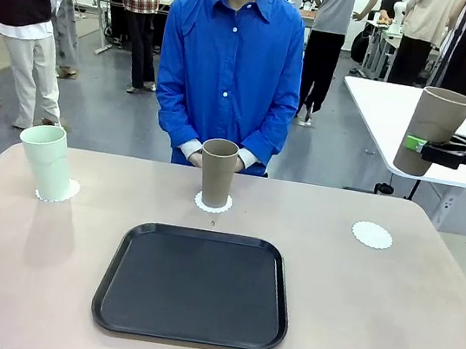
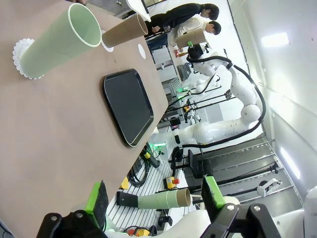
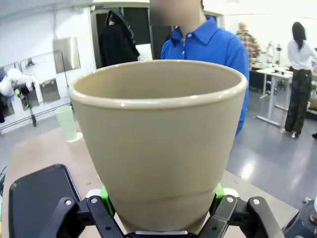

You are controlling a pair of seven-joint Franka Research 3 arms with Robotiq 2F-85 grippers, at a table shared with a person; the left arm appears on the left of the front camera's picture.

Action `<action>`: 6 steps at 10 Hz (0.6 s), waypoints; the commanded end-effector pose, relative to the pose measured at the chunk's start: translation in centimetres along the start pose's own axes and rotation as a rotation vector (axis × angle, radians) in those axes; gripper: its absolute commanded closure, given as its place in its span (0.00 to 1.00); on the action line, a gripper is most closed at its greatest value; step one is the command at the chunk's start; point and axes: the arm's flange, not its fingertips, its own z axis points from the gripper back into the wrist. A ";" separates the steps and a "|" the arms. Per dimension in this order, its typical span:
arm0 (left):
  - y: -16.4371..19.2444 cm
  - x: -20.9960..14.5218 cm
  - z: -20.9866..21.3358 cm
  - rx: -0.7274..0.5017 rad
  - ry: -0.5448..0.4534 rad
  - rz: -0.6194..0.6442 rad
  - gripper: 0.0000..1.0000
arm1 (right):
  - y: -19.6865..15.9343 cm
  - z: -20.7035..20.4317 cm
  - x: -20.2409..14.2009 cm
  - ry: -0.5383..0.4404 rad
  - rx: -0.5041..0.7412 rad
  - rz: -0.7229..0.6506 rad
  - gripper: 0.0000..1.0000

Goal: Place coasters on the table and set cups on them.
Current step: Take one Reusable plastic cup from the Flat Tray and place it on a coaster set by the human.

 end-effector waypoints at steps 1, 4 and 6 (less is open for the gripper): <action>-0.3 0.0 0.0 0.002 0.001 -0.005 0.00 | -4.3 -1.0 -2.6 -0.007 0.078 0.071 0.18; -0.3 0.0 0.0 0.002 0.001 -0.005 0.00 | -6.7 -2.6 -6.6 0.040 0.188 0.153 0.18; -0.3 0.0 0.0 0.002 0.001 -0.005 0.00 | -7.1 -3.3 -8.8 0.064 0.238 0.124 0.18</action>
